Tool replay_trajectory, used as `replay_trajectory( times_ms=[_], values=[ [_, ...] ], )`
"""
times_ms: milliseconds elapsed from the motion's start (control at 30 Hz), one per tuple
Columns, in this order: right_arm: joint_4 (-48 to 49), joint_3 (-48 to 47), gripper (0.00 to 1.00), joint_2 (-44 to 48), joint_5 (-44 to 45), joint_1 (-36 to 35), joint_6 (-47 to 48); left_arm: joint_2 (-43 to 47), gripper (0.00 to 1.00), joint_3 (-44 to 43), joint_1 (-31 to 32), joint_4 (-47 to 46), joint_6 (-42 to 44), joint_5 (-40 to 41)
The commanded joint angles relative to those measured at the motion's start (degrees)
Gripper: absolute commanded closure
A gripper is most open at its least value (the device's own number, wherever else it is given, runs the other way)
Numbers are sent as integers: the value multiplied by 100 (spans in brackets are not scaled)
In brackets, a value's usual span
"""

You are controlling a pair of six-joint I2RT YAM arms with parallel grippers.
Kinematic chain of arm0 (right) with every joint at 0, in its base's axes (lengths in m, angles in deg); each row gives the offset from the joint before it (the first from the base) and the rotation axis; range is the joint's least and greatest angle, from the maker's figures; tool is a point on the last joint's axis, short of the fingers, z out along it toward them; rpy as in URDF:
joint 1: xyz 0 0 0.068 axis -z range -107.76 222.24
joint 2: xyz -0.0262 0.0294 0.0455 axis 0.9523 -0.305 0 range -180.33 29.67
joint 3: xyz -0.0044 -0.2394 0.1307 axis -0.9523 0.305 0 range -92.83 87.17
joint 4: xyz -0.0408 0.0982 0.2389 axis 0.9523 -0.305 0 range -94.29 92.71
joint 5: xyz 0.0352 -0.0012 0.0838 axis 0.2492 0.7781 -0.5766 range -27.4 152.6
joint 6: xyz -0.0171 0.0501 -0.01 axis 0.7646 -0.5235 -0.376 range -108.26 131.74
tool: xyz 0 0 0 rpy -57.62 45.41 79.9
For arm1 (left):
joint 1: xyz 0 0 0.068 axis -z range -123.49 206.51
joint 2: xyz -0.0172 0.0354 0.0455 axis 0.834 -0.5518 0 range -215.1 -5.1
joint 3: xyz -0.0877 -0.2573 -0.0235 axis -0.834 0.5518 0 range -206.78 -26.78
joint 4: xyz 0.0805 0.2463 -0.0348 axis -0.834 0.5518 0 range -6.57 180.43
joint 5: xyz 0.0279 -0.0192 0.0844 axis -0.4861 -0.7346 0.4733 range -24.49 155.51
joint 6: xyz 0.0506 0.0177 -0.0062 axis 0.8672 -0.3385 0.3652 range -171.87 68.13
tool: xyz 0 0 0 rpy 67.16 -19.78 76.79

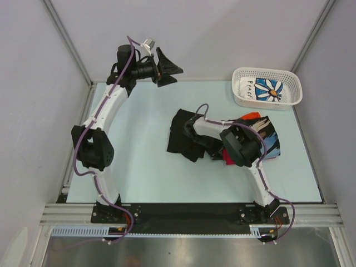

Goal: Fold and stack the t-shirts
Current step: Move the tshirt to the center of the board, then smooth out wrinkles on the folded tshirt

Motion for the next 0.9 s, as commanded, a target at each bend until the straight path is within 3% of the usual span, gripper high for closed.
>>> replay_trajectory(
  times_ms=[0, 233, 367, 533, 700, 867],
  values=[
    [640, -779, 1, 935, -1436, -416, -101, 452, 0, -53, 52, 1202, 1088, 606],
    [-64, -3317, 0, 1624, -2068, -301, 171, 988, 0, 1107, 17, 1670, 1897, 1153],
    [-275, -3795, 0, 1580, -2279, -205, 365, 1462, 1, 2100, -18, 1599, 2161, 1426],
    [75, -3402, 0, 1641, -2507, 85, 688, 1622, 0, 3094, -54, 1546, 2232, 1540],
    [1540, -2279, 0, 1668, -3210, 445, 866, 1744, 0, 3928, -53, 1450, 2083, 1759],
    [2502, -1923, 0, 1396, -4169, 1174, 1023, 2087, 1, 4518, -62, 1546, 1732, 2278]
  ],
)
